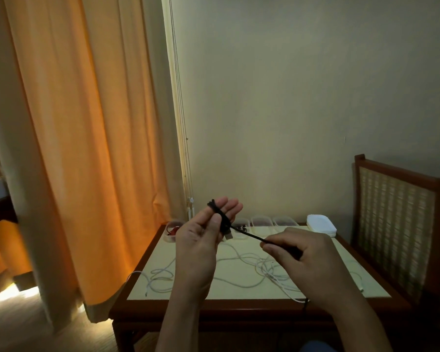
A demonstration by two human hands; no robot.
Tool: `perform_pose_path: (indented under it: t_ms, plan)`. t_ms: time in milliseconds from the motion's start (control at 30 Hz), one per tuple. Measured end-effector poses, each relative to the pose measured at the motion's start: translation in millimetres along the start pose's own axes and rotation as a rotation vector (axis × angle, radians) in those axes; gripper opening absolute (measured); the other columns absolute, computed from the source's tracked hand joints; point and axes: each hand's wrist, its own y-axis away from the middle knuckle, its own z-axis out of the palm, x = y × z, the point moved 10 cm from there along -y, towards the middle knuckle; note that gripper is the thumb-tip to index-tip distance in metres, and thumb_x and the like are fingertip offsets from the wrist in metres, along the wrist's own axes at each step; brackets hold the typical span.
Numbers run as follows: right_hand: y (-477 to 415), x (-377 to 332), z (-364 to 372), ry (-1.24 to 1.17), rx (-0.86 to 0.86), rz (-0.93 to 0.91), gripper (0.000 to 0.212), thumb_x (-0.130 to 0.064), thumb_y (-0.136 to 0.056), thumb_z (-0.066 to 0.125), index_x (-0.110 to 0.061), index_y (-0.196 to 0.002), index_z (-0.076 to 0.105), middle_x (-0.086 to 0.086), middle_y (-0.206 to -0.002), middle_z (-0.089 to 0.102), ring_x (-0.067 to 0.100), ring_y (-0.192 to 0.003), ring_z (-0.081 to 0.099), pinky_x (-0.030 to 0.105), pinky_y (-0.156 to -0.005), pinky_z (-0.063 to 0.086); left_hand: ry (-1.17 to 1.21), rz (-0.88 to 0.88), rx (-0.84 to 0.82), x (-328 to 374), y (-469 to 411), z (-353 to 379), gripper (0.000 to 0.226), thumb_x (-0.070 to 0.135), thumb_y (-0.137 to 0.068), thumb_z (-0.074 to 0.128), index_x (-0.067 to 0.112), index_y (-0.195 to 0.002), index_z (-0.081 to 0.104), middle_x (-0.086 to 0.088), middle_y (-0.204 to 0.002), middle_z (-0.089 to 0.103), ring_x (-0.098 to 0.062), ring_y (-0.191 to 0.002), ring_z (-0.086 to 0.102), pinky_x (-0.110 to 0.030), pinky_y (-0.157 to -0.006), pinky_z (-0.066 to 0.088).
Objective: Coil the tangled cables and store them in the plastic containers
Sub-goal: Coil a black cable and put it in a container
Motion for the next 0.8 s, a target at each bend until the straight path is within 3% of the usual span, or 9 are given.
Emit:
perform_pose_path:
  t_ms: [133,233,367,467,600,700,800]
  plan:
    - [-1.0,-28.1,-13.0,0.087,0.031,-0.151,0.006,-0.026,-0.085,0.077,-0.026,-0.090,0.080,-0.022,-0.077,0.068,-0.002,-0.077,0.064,0.007,-0.068,0.044,-0.222,-0.033,-0.069,-7.9,2.2,7.6,0.034,0.002,-0.106,0.041,0.015,-0.130,0.061,0.004,-0.120,0.075,-0.012,-0.118,0.069,-0.027,-0.102,0.053]
    - [-4.1,-40.2,-18.0,0.143,0.050,-0.220,0.007,-0.032,-0.083,0.080,-0.028,-0.089,0.080,-0.022,-0.075,0.065,-0.007,-0.075,0.059,0.006,-0.071,0.041,-0.435,-0.113,-0.211,-18.7,4.4,15.8,0.035,0.003,-0.107,0.043,0.025,-0.122,0.065,0.013,-0.112,0.076,-0.002,-0.110,0.069,-0.023,-0.095,0.054]
    - [-15.9,-42.5,-15.4,0.172,0.023,-0.278,0.014,-0.017,-0.079,0.086,-0.023,-0.090,0.079,-0.017,-0.075,0.059,-0.003,-0.069,0.055,0.010,-0.063,0.041,-0.606,-0.211,-0.420,-30.1,13.1,26.7,0.034,0.003,-0.108,0.042,0.017,-0.117,0.071,0.005,-0.104,0.077,-0.005,-0.101,0.070,-0.036,-0.087,0.052]
    - [-28.1,-49.3,-15.6,0.184,0.005,-0.341,0.012,-0.016,-0.079,0.084,-0.020,-0.089,0.079,-0.013,-0.076,0.060,0.005,-0.066,0.057,0.021,-0.057,0.047,-0.577,-0.270,-0.476,-27.5,16.4,31.2,0.034,0.001,-0.107,0.040,0.013,-0.119,0.069,0.000,-0.108,0.077,-0.009,-0.104,0.072,-0.033,-0.082,0.048]
    - [-46.4,-57.1,-26.7,0.138,0.015,-0.402,0.011,-0.022,-0.076,0.085,-0.018,-0.085,0.080,-0.007,-0.072,0.061,0.009,-0.063,0.057,0.023,-0.057,0.046,-0.508,-0.293,-0.549,-20.2,17.6,35.8,0.032,0.004,-0.107,0.040,0.012,-0.122,0.068,-0.004,-0.111,0.077,-0.018,-0.109,0.071,-0.054,-0.095,0.047]
    - [-53.3,-55.4,-33.3,0.060,0.026,-0.391,0.013,-0.020,-0.072,0.088,-0.016,-0.082,0.081,-0.009,-0.070,0.062,0.013,-0.062,0.058,0.021,-0.056,0.044,-0.411,-0.325,-0.588,-21.2,20.4,39.9,0.032,0.001,-0.107,0.040,0.004,-0.124,0.067,-0.012,-0.113,0.076,-0.026,-0.110,0.072,-0.060,-0.106,0.042]
    - [-53.6,-43.1,-31.2,-0.033,0.014,-0.340,0.016,-0.022,-0.070,0.089,-0.015,-0.082,0.081,-0.009,-0.074,0.068,0.017,-0.064,0.063,0.028,-0.057,0.048,-0.317,-0.368,-0.686,-26.0,24.8,47.6,0.032,-0.002,-0.105,0.041,-0.001,-0.123,0.067,-0.021,-0.116,0.073,-0.036,-0.108,0.071,-0.068,-0.108,0.038]
